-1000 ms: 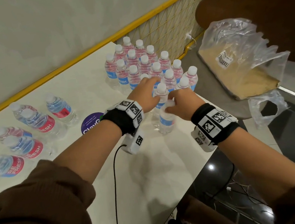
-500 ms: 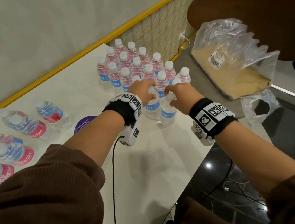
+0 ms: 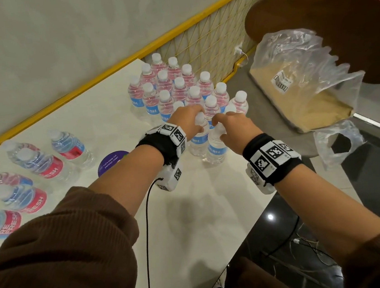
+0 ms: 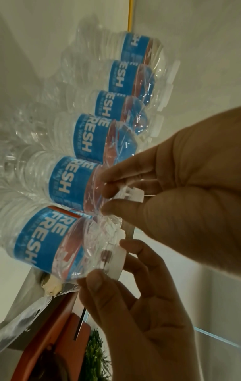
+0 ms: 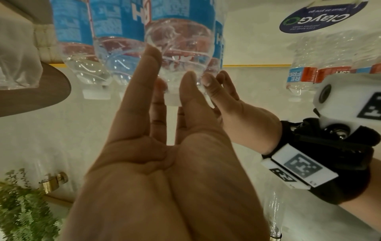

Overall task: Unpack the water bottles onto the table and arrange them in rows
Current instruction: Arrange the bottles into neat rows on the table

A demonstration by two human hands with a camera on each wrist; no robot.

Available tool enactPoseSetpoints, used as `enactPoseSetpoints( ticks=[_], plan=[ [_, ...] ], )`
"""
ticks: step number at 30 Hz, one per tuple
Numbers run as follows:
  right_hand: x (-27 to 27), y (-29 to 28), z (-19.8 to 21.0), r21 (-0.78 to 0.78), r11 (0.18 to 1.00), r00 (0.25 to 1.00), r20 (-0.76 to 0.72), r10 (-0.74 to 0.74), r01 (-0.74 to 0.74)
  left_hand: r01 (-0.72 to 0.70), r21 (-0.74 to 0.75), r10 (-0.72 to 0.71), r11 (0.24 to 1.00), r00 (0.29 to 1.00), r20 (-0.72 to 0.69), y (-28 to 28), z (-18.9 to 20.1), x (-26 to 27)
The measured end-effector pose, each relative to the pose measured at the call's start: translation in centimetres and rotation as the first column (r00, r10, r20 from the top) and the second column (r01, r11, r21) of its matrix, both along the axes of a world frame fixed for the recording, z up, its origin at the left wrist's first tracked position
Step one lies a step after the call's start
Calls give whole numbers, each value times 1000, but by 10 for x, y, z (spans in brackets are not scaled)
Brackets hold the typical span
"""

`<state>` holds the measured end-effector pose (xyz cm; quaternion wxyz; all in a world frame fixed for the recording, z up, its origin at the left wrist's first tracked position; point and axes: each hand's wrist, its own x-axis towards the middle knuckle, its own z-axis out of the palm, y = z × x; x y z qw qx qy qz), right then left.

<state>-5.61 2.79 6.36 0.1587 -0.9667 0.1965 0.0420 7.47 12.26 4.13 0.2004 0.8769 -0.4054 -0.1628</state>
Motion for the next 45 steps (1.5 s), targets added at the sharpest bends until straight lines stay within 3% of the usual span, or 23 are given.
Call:
enactPoseSetpoints(
  ticks=[6, 9, 11, 15, 17, 20, 22, 25, 31, 36, 39, 41, 43, 45],
  plan=[
    [-5, -2, -1, 18, 1000, 1000, -19, -12, 13, -24, -83, 20, 996, 998, -52, 28, 2, -1],
    [-7, 0, -3, 17, 999, 999, 12, -37, 37, -170, -235, 185, 957, 982, 40, 75, 4, 12],
    [-8, 8, -2, 6, 999, 991, 128, -47, 47, -292, -295, 353, 910, 918, 181, 114, 6, 30],
    [-1, 33, 1, 23, 1000, 934, 356, 9, -19, -568, -59, 543, 821, 746, 386, 192, 9, 77],
    [1, 49, 2, 47, 997, 906, 421, 36, -61, -609, 128, 518, 783, 751, 410, 222, 6, 97],
    [2, 72, 0, 95, 988, 902, 426, 70, -121, -571, 342, 460, 746, 814, 355, 245, -2, 118],
    [2, 85, -5, 142, 978, 910, 406, 86, -156, -549, 375, 446, 747, 832, 329, 248, -3, 125],
    [0, 104, -15, 229, 951, 933, 339, 120, -205, -504, 293, 416, 812, 853, 314, 236, 5, 121],
    [14, 145, -43, 399, 897, 981, 128, 149, -188, -203, 213, 168, 956, 971, 170, 191, 26, 55],
    [27, 163, -50, 621, 780, 979, 194, -68, -69, -14, 48, 17, 999, 998, -66, 170, 39, -4],
    [20, 159, -58, 610, 789, 974, 214, -69, -79, -48, 84, 55, 995, 996, -76, 184, 39, 6],
    [13, 154, -63, 620, 784, 979, 184, -91, -44, -240, 178, 216, 954, 966, 143, 203, 41, 34],
    [6, 151, -68, 651, 759, 978, 168, -124, -16, -472, 302, 359, 828, 861, 360, 232, 44, 65],
    [1, 149, -72, 666, 746, 974, 181, -135, -21, -597, 425, 433, 680, 795, 425, 265, 36, 99]
  ],
)
